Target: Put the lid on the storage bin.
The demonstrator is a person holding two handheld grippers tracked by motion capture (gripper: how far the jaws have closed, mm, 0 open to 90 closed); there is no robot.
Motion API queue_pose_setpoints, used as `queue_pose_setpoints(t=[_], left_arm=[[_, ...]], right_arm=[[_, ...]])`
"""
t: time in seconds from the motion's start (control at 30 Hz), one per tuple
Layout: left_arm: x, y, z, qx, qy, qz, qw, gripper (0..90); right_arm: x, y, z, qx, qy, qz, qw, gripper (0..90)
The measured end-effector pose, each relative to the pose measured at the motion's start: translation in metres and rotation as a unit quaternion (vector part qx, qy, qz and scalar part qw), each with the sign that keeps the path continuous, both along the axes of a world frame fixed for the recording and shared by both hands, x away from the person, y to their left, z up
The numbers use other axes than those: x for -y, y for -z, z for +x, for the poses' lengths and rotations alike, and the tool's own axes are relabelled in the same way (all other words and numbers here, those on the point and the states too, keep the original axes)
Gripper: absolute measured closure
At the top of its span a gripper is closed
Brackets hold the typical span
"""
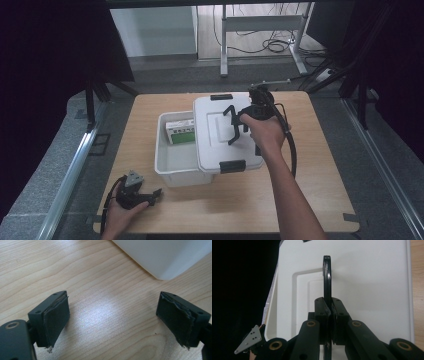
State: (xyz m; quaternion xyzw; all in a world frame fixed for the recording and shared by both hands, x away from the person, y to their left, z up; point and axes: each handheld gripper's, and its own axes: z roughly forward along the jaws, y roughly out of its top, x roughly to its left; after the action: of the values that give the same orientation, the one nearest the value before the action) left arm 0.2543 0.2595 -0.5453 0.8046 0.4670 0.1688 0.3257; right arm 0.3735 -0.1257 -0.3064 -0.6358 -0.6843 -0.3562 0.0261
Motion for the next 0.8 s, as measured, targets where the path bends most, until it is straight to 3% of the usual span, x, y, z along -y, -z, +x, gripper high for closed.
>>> queue_pose_setpoints(t=[0.5, 0.8], left_arm=[[0.0, 0.0, -0.001, 0.001, -0.002, -0.001, 1.0, 11.8], [0.0, 0.0, -0.001, 0.001, -0.001, 0.0, 1.0, 11.7]], right_arm=[[-0.02, -0.002, 0.002, -0.004, -0.001, 0.0, 1.0, 85.3], [-0.041, -0.005, 0.003, -0.007, -0.016, -0.005, 0.9998, 85.3]])
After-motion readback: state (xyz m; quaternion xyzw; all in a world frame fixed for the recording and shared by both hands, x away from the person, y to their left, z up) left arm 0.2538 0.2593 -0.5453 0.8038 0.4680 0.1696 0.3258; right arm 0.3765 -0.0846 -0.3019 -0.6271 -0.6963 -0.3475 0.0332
